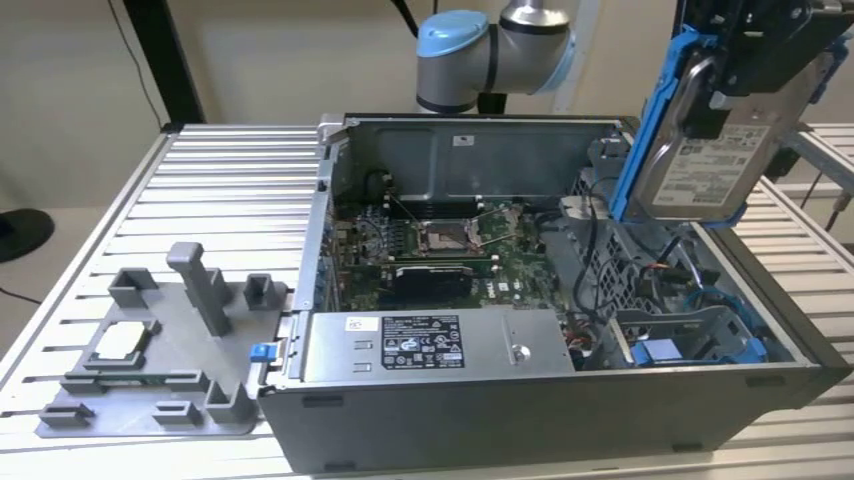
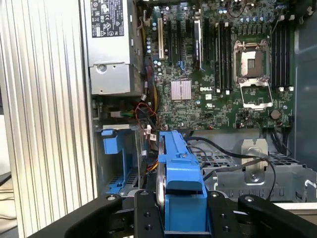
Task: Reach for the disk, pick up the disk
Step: 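Pick up the disk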
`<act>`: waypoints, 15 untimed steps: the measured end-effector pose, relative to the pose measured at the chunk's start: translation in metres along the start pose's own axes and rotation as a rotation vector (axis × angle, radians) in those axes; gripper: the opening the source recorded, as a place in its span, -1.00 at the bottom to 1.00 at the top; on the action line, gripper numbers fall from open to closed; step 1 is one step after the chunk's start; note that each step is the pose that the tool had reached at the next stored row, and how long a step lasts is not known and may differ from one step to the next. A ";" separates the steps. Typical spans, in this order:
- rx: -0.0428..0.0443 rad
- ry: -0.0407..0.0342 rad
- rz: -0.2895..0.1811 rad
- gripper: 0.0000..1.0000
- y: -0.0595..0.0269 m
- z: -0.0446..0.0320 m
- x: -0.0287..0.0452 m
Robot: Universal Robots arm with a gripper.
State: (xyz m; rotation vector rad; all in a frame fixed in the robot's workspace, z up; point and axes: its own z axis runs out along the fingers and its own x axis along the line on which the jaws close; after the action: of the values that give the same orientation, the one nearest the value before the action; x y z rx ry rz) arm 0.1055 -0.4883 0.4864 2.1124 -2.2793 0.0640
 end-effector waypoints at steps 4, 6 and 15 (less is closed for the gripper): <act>-0.0023 0.0000 0.000 -1.00 -0.0010 0.0008 0.0131; -0.0029 0.0002 0.000 -1.00 -0.0016 0.0011 0.0206; -0.0034 0.0001 0.000 -1.00 -0.0038 0.0032 0.0496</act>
State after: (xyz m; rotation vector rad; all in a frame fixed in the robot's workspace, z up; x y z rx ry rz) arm 0.1055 -0.5381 0.4859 2.1108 -2.2775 0.0603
